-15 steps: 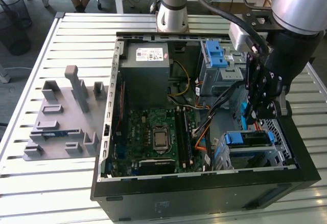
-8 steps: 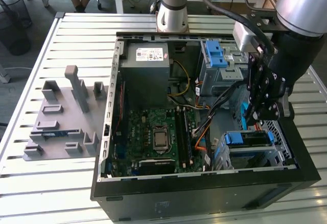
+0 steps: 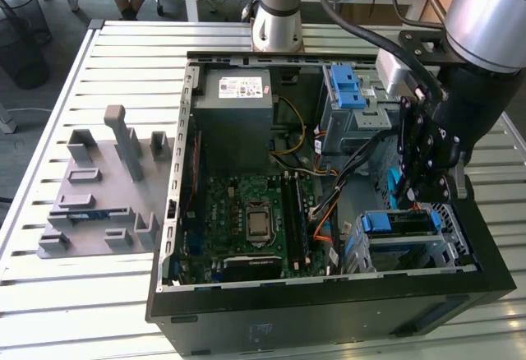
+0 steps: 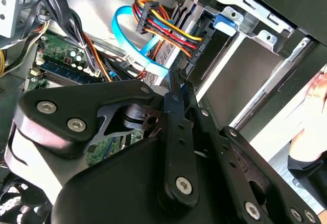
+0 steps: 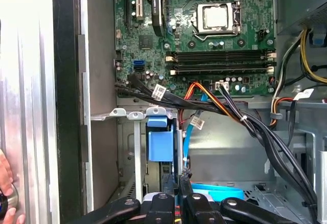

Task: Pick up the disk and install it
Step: 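Insert the second disk wire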

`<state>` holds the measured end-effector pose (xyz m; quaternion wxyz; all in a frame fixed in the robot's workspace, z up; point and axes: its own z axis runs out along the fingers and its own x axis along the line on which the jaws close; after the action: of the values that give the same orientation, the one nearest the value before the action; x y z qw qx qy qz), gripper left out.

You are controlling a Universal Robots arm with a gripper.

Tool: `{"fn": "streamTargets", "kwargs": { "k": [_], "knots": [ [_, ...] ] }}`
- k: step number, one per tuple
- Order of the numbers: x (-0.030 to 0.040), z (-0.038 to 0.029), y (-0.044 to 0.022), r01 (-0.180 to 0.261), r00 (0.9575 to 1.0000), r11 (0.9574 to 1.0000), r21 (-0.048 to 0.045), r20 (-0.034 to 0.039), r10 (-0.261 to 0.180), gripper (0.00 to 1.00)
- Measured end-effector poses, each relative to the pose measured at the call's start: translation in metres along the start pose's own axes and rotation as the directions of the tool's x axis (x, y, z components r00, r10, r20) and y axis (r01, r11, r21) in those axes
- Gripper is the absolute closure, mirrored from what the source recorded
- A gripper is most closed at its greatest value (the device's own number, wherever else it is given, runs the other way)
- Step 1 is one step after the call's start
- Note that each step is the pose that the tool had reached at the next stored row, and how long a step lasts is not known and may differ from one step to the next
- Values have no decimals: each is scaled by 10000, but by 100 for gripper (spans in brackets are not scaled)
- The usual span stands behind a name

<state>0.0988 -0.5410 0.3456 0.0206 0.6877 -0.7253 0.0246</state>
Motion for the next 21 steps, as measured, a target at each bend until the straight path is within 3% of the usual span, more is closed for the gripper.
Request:
{"fn": "streamTargets", "kwargs": {
  "k": [21],
  "knots": [
    [45,101,-38,-77,10000,10000,-30,-2,77,84]
  ]
}}
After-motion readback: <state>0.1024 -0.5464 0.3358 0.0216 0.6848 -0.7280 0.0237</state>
